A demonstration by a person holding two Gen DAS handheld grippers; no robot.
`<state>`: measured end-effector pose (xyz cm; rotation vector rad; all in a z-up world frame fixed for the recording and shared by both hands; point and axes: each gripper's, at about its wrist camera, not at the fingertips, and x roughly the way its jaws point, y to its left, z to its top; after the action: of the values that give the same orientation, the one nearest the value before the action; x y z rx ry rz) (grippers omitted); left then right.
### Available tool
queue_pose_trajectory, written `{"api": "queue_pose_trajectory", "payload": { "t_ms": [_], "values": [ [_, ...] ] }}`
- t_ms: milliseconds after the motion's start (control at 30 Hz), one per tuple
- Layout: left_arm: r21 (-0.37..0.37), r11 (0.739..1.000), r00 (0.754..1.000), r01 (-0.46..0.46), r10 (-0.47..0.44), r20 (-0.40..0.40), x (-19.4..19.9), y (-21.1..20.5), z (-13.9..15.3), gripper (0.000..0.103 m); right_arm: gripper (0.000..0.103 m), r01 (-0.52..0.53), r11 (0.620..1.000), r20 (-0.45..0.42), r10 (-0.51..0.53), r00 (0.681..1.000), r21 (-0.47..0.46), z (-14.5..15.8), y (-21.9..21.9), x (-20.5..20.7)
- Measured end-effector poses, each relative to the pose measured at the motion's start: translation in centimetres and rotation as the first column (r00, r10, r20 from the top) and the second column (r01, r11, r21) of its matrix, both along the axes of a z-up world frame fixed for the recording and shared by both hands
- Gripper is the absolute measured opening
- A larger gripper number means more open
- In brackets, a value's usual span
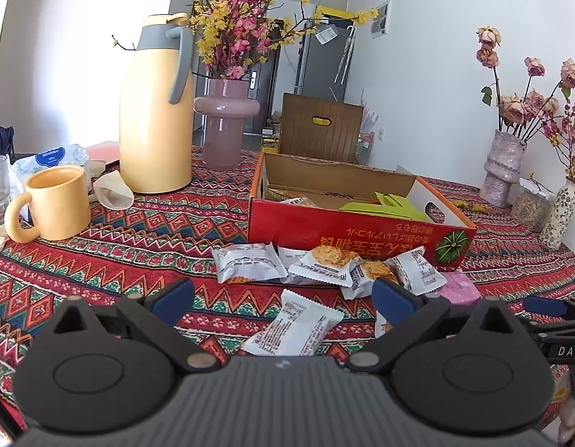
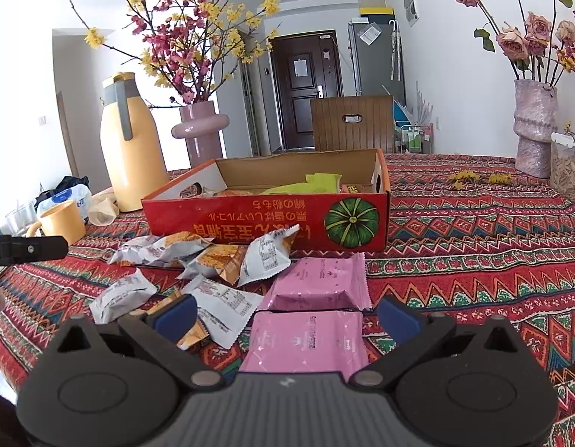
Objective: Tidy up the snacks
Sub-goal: 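Grasp a pink packet with the right tool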
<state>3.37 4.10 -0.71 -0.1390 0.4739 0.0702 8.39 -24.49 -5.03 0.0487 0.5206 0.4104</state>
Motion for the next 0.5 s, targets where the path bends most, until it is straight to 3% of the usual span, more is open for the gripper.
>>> {"api": "queue_pose_trajectory", "payload": {
  "t_ms": [500],
  "values": [
    [0.003, 1.000, 1.000, 0.015, -0.015, -0.027, 0.82, -0.39, -0.63, 0.103, 0.103, -0.013, 1.000, -0.026, 0.012, 1.000, -0.020, -0.79, 0.06, 0.87]
  ]
}}
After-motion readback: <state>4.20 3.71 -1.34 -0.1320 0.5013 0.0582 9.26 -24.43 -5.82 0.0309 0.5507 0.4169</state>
